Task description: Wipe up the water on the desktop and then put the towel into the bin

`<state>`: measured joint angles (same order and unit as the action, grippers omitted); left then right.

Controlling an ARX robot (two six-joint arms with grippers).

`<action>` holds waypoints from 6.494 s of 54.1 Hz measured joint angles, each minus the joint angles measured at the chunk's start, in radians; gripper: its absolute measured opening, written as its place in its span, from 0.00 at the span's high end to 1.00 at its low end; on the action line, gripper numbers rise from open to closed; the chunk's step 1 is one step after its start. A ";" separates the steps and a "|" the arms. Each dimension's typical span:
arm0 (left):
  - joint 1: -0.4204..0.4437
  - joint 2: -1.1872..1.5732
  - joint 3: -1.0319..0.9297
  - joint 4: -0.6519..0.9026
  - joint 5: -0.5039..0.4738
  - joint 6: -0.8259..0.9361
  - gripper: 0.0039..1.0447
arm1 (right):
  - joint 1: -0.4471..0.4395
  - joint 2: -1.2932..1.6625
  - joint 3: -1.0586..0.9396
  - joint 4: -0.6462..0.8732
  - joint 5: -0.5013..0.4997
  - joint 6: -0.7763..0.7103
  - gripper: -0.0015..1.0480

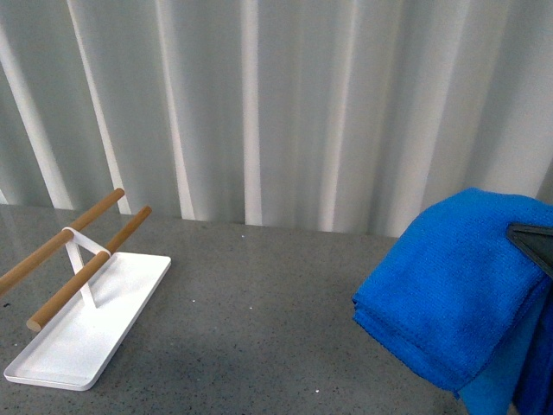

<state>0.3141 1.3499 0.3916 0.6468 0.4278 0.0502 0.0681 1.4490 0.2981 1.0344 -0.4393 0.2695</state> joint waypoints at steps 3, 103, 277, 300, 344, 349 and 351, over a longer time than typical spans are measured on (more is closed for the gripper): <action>0.005 -0.024 -0.090 0.187 -0.084 -0.019 0.31 | 0.001 0.000 0.000 0.000 0.000 -0.002 0.97; -0.314 -1.165 -0.367 -0.459 -0.427 -0.052 0.97 | 0.061 -0.060 -0.002 -0.068 0.022 -0.020 0.97; -0.314 -1.346 -0.367 -0.645 -0.428 -0.052 0.06 | 0.155 0.502 0.542 -1.117 0.064 -1.081 0.97; -0.314 -1.346 -0.367 -0.645 -0.428 -0.052 0.06 | -0.015 0.438 0.584 -1.154 0.118 -1.187 0.97; -0.314 -1.346 -0.367 -0.645 -0.428 -0.052 0.06 | -0.245 0.025 0.947 -1.285 0.014 -0.993 0.97; -0.314 -1.346 -0.367 -0.645 -0.428 -0.053 0.06 | -0.335 0.018 0.937 -1.299 -0.010 -0.995 0.97; -0.314 -1.346 -0.367 -0.645 -0.428 -0.053 0.06 | -0.373 0.018 0.923 -1.299 -0.016 -0.998 0.97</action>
<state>-0.0002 0.0040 0.0246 0.0021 0.0002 -0.0025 -0.3050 1.4673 1.2209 -0.2646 -0.4553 -0.7288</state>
